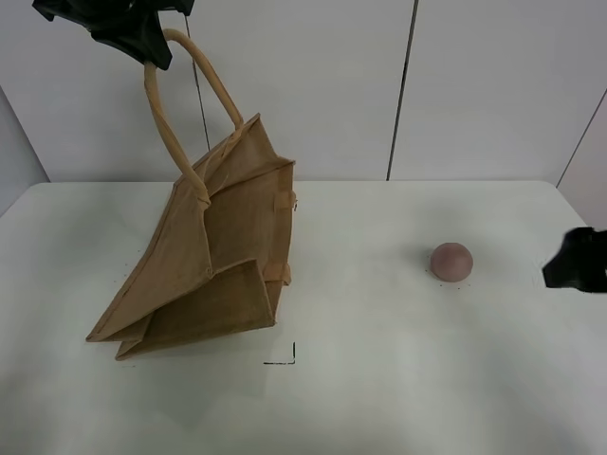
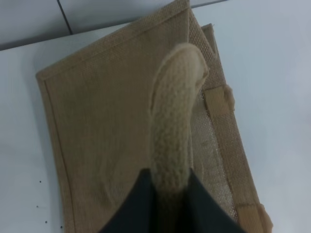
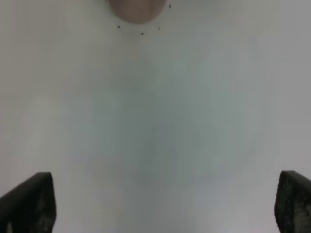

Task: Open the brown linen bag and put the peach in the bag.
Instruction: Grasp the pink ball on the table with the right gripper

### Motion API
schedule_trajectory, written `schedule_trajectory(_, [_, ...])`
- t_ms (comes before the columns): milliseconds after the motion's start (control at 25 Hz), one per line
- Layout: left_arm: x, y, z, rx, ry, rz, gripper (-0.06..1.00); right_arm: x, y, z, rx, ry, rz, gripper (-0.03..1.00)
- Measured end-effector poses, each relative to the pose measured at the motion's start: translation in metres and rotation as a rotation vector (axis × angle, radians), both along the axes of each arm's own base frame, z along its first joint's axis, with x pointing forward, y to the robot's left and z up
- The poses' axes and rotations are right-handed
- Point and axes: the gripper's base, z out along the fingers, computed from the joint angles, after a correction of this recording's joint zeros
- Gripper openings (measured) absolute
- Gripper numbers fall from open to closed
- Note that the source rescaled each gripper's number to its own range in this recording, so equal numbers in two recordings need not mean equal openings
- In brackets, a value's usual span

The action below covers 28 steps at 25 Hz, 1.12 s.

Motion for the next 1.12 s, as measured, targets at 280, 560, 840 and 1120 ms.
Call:
schedule_trajectory(280, [0.000, 0.000, 0.000, 0.000, 0.000, 0.000, 0.00, 0.128, -0.001, -0.039, 0.001, 0.207, 0.015, 1.00])
schedule_trajectory(560, [0.000, 0.000, 0.000, 0.000, 0.000, 0.000, 0.00, 0.210, 0.027, -0.072, -0.005, 0.250, 0.090, 1.00])
schedule_trajectory(840, [0.000, 0.000, 0.000, 0.000, 0.000, 0.000, 0.00, 0.231, 0.038, -0.103, -0.013, 0.297, 0.088, 1.00])
schedule_trajectory(1120, [0.000, 0.000, 0.000, 0.000, 0.000, 0.000, 0.00, 0.241, 0.039, -0.135, -0.021, 0.306, 0.084, 1.00])
